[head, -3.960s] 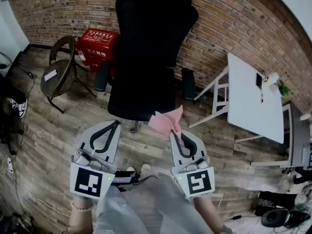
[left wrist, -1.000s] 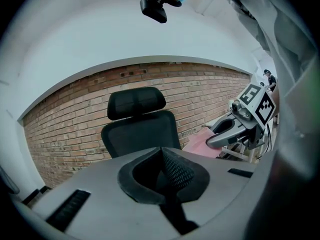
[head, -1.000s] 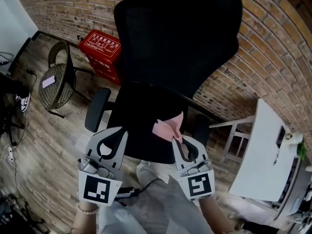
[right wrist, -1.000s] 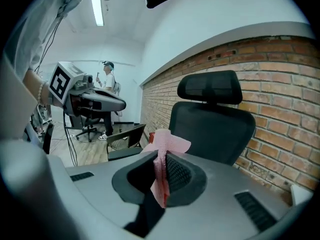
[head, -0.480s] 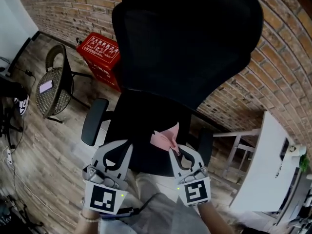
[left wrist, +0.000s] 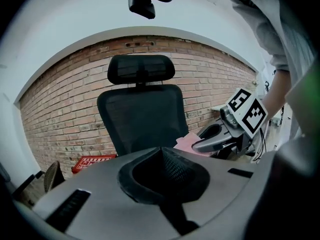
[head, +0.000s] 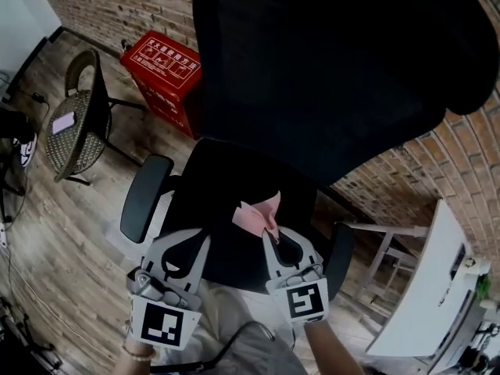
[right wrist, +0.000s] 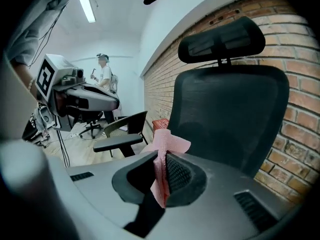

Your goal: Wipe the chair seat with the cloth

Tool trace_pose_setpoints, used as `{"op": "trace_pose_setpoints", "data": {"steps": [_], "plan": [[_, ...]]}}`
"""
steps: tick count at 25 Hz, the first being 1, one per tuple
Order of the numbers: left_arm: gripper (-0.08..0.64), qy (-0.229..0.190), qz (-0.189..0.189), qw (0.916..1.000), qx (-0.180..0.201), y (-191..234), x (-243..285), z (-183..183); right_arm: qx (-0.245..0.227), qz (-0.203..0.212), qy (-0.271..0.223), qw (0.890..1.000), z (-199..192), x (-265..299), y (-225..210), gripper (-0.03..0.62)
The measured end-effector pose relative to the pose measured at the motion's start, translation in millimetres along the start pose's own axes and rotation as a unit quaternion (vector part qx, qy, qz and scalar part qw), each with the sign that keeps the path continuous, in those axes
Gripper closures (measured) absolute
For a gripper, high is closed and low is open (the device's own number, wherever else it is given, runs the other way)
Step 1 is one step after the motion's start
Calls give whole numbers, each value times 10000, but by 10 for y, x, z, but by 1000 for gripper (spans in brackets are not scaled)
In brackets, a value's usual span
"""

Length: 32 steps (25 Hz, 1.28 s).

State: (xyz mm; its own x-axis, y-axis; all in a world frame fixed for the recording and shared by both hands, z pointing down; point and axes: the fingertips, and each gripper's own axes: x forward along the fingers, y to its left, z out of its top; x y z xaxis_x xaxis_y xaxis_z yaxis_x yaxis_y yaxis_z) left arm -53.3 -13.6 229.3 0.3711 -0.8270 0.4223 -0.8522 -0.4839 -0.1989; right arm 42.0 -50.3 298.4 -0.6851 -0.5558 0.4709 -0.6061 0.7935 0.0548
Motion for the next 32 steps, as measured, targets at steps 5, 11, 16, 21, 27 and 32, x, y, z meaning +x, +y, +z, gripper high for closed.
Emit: {"op": "trace_pose_setpoints", "data": {"steps": [5,11,16,21,27,32], "plan": [[541,61,81,9999,-133,93,143,-392,-50,232,290,9993,-206,549,97,537],[541,184,156,9990,-365,190,273,-824,-208,565,327,9976,-355,1173,218,537],[541,338,99,9986,-404,175,347,-1154,-360,892,314,9949,-525,1625,356,537],[541,352,162,9981,-484,214,421,-1409,-376,1120,317,9925,-695,2078,469,537],[541,493,167,9973,-509,260,515,-1669,-574,1417,320,9877,-922,2580,602,537],[541,557,177,9972,-466,295,617,-1843,-758,1735,359,9813,-1094,2940,760,537]]}}
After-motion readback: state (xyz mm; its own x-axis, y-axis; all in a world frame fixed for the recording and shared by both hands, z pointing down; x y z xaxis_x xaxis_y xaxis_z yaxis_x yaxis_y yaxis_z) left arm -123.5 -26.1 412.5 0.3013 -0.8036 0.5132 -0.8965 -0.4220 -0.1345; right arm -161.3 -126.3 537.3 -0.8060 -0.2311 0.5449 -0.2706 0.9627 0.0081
